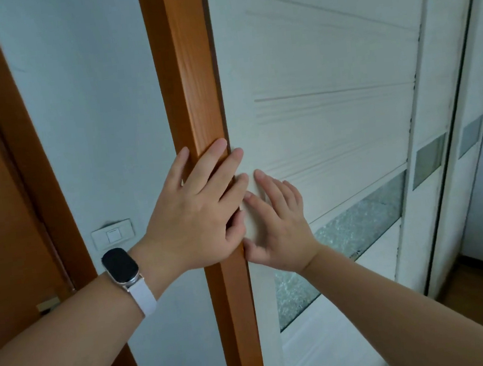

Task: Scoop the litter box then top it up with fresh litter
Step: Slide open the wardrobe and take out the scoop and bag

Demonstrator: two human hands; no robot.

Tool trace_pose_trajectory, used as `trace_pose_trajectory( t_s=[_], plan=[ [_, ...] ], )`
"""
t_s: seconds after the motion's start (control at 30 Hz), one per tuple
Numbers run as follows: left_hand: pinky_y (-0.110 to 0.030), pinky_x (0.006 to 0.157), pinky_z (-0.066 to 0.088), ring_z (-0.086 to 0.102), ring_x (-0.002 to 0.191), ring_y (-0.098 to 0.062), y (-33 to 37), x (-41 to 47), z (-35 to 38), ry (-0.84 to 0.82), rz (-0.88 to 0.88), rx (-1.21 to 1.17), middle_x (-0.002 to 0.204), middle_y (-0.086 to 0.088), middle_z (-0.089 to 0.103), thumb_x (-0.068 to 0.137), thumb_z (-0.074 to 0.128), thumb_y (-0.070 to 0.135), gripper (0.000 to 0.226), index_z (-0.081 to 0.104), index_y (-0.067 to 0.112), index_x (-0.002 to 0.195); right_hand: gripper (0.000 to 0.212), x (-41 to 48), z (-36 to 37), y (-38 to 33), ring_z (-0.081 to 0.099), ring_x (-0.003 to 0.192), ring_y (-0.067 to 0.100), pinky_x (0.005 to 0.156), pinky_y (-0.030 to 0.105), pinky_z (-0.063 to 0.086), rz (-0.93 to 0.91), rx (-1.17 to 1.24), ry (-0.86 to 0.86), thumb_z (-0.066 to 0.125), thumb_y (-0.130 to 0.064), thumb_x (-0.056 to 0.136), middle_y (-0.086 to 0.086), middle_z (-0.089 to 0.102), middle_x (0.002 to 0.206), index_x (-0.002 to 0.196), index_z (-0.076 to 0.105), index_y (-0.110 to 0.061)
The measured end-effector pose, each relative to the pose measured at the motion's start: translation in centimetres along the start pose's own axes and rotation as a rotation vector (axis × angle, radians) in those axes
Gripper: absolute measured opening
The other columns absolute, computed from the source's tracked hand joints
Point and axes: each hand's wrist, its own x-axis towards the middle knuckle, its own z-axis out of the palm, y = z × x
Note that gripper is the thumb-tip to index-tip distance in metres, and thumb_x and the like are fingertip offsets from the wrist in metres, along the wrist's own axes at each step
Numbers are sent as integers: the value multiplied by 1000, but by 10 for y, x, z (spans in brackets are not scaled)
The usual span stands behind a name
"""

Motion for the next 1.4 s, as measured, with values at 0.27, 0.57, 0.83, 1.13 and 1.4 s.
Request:
trace_pose_trajectory(
  t_s=[0.27, 0.57, 0.83, 1.13, 1.4],
  plan=[
    [-60, 114, 16, 35, 142, -33, 6, 2, -11, -85, 17, 52, 148, -13, 47, 90, 49, 42, 50, 61, 15, 131, 67, -5, 2, 17, 44, 132, 33, 102, 56, 37, 15, -46, -4, 49, -54, 82, 19, 41, 146, 137, 45, -16],
    [-55, 117, 17, 19, 147, -35, 27, 51, -7, -256, 132, 119, 158, -16, 27, 98, 35, 39, 55, 36, 16, 148, 68, -22, -1, 15, 28, 142, 40, 108, 58, 30, 256, -71, -137, 50, -42, 88, 25, 32, 152, 145, 28, -13],
    [-54, 118, 14, -6, 150, -33, 30, 79, 3, -454, 10, 214, 162, -20, -6, 91, 49, 58, 84, 11, 16, 154, 74, -26, -10, 28, 30, 141, 38, 105, 60, 33, 240, -53, -158, 60, -48, 85, 21, 31, 153, 145, 30, -15],
    [-56, 116, 21, -2, 148, -40, 38, 96, 21, -449, 10, 238, 161, -18, -9, 90, 56, 55, 87, 8, 20, 154, 85, -37, -12, 55, 21, 145, 38, 107, 62, 31, 346, -9, -219, 61, -51, 83, 20, 26, 155, 148, 22, -13],
    [-55, 116, 22, -1, 147, -45, 52, 121, 61, -392, 78, 207, 162, -18, -5, 89, 55, 58, 84, 13, 20, 151, 82, -53, -14, 106, 18, 146, 37, 108, 61, 30, 292, -37, -236, 59, -54, 83, 19, 26, 156, 148, 23, -18]
  ],
)
